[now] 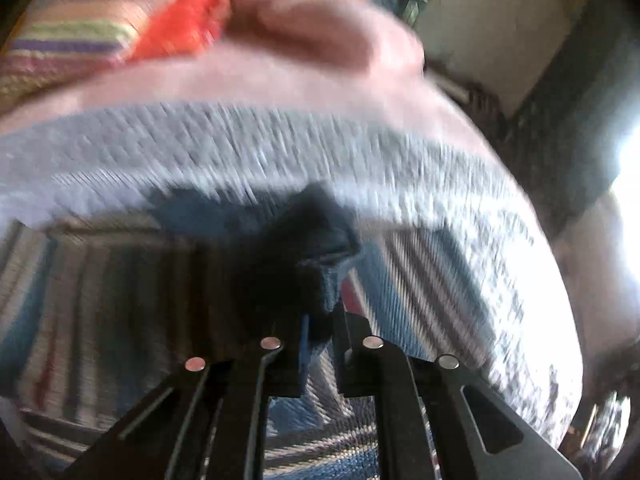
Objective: Fold small clothes
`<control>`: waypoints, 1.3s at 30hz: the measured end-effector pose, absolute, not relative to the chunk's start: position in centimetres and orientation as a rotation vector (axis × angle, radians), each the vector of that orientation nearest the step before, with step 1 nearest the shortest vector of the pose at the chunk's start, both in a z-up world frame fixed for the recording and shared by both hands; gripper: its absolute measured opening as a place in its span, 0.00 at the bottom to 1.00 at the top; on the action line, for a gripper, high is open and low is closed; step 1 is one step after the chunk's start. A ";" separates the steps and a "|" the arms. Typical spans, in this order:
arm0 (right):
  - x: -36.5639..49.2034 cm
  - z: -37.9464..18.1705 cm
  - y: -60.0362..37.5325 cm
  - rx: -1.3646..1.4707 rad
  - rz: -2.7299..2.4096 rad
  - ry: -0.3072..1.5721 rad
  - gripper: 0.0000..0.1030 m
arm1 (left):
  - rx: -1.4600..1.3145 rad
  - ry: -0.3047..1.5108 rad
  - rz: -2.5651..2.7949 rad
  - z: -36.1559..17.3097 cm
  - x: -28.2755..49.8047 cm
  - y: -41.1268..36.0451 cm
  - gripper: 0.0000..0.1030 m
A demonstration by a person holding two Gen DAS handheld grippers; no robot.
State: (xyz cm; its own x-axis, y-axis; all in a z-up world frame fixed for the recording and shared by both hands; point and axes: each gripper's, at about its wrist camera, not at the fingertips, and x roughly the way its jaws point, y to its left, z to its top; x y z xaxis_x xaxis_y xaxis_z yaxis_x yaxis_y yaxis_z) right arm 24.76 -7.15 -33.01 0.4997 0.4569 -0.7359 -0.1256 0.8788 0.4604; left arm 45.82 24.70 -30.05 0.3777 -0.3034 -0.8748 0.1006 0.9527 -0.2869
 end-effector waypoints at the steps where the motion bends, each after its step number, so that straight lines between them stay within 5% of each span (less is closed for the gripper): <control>1: 25.5 -33.1 -7.5 0.395 0.367 0.996 0.70 | -0.183 1.174 -0.263 -30.8 45.5 24.2 0.30; 4: 28.4 -33.3 -8.5 0.504 0.405 1.024 0.71 | -0.213 1.172 -0.266 -31.4 44.1 25.3 0.54; 7: 33.2 -34.3 -8.9 0.680 0.483 1.078 0.72 | -0.325 1.153 -0.263 -30.3 42.0 28.8 0.67; 13: 44.6 -40.2 -6.8 1.015 0.575 1.235 0.60 | -0.421 1.131 -0.204 -28.6 34.0 36.1 0.72; 21: 51.3 -44.0 -3.5 1.054 0.499 1.346 0.46 | -0.568 1.151 -0.077 -29.3 25.3 43.8 0.72; 25: 52.7 -43.0 -2.5 0.943 0.436 1.371 0.10 | -0.648 1.143 -0.033 -29.5 23.8 46.5 0.72; 39: 54.9 -28.5 -2.6 0.501 0.510 1.181 0.08 | -0.809 0.944 -0.108 -23.0 32.3 53.3 0.72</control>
